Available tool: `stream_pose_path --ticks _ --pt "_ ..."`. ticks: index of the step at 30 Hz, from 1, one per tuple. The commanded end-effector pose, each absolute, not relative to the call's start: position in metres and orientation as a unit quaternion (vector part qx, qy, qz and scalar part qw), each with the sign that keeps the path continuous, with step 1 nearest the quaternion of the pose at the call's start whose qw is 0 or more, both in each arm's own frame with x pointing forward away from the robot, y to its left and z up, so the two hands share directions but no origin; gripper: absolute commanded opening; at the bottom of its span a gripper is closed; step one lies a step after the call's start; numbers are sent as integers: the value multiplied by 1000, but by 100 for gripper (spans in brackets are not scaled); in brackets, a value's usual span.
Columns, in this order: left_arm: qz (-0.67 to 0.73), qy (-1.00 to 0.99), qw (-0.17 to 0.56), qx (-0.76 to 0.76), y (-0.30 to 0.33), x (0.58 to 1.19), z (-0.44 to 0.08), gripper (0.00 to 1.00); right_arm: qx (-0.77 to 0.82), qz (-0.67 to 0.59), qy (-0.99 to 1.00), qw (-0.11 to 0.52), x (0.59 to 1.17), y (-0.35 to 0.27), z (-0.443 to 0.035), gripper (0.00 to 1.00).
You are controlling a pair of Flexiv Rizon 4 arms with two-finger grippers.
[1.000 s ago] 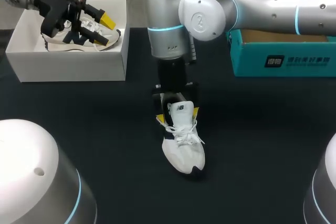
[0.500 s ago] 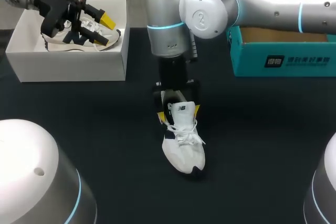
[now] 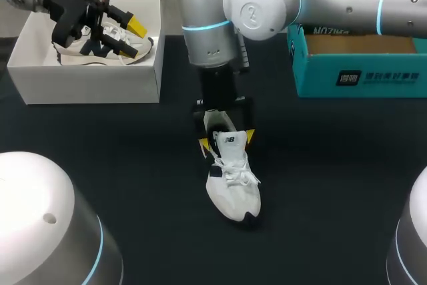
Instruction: Take the shoe out of the shoebox, open the shoe tongue, remove and reinsert the insole, then place the shoe into the shoebox
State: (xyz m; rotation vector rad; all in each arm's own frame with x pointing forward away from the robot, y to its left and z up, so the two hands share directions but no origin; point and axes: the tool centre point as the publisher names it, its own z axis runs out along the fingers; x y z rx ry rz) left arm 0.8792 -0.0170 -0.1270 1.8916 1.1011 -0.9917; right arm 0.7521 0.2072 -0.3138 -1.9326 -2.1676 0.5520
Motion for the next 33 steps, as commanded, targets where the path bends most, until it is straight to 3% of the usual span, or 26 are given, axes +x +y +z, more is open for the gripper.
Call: stream_pose_path --ticks 1,16,17,21,33 --pt "-384 427 361 735 -17 879 -127 100 -656 171 -731 80 745 204 -299 100" --pt "-384 427 361 735 -17 879 -127 100 -697 135 -702 63 701 207 -278 100" --pt "-384 427 361 735 -17 879 -127 100 -697 131 -702 64 699 207 -278 87" --pt "-384 427 361 735 -17 879 -127 100 -695 123 -706 65 694 209 -285 0" --pt "-384 427 361 735 -17 879 -127 100 -695 129 -705 60 691 199 -295 0"
